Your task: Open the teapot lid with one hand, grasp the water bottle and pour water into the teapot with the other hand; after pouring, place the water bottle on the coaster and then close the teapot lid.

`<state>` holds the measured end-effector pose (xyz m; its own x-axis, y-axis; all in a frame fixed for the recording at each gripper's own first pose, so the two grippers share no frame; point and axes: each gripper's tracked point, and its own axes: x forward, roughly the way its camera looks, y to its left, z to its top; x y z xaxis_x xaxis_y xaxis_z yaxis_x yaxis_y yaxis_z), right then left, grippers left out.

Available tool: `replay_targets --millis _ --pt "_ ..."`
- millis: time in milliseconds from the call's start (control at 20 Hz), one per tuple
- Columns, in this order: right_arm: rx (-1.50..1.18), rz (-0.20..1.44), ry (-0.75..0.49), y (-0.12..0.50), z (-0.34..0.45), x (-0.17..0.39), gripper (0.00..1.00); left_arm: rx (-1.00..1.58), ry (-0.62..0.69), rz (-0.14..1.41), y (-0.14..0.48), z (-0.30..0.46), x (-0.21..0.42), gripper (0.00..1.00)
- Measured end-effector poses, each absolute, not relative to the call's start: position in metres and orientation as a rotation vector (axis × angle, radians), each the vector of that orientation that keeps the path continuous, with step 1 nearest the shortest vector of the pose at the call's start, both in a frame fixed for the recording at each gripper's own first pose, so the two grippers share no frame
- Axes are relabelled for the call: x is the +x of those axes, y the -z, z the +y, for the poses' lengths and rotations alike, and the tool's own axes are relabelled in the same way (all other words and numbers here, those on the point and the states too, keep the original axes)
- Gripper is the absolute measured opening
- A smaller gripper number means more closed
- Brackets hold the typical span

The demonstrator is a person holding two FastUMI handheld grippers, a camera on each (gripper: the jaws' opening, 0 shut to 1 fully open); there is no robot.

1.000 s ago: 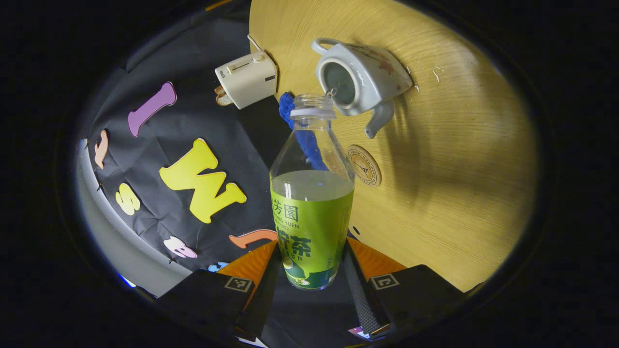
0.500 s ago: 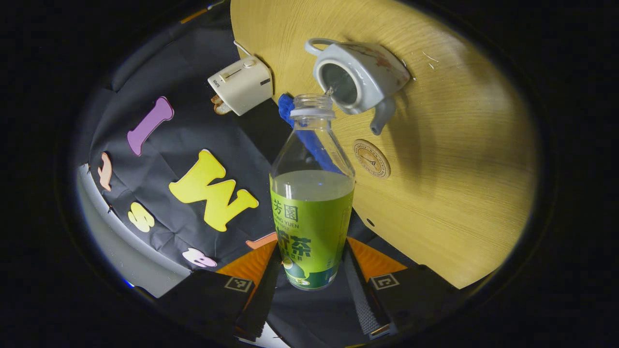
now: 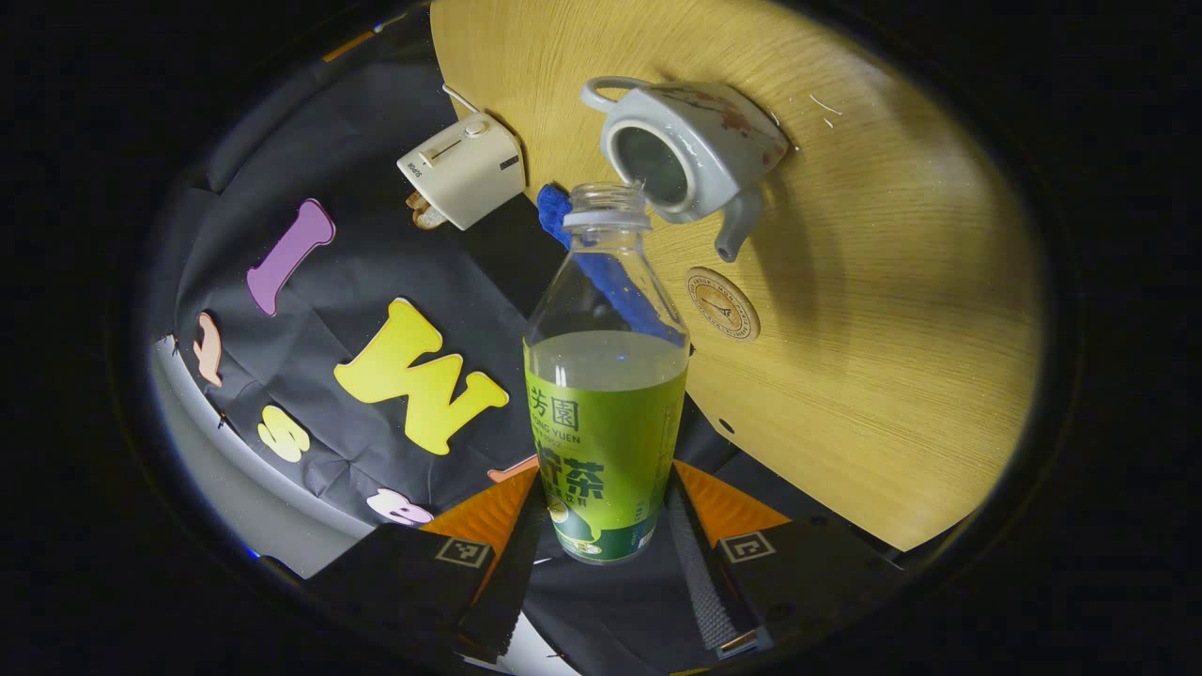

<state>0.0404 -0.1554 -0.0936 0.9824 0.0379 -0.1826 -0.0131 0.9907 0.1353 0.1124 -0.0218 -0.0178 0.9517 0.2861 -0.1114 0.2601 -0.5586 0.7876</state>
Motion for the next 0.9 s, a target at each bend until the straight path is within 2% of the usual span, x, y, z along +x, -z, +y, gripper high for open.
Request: replay_targets --millis 50,100,350,500,550,600,900 --pt "0.135 0.186 -0.025 0.093 -0.156 0.040 0.00 2.186 -0.031 0.377 0.019 -0.022 0.111 0.70" --pt "0.135 0.185 -0.025 0.092 -0.156 0.040 0.00 2.181 -0.033 0.369 0.020 -0.022 0.111 0.74" --pt "0.143 0.183 -0.030 0.091 -0.154 0.039 0.00 2.060 -0.016 0.343 0.022 -0.016 0.112 0.74" --pt "0.153 0.171 -0.026 0.084 -0.157 0.037 0.00 1.799 0.034 0.389 0.049 -0.001 0.103 0.74" --pt "0.154 0.167 -0.023 0.082 -0.158 0.037 0.00 1.701 0.049 0.401 0.059 0.002 0.101 0.69" --pt "0.154 0.165 -0.021 0.080 -0.158 0.037 0.00 1.609 0.049 0.408 0.064 0.004 0.098 0.73" --pt "0.165 0.162 -0.024 0.073 -0.151 0.035 0.00 0.984 0.037 0.398 0.071 0.014 0.083 0.74"
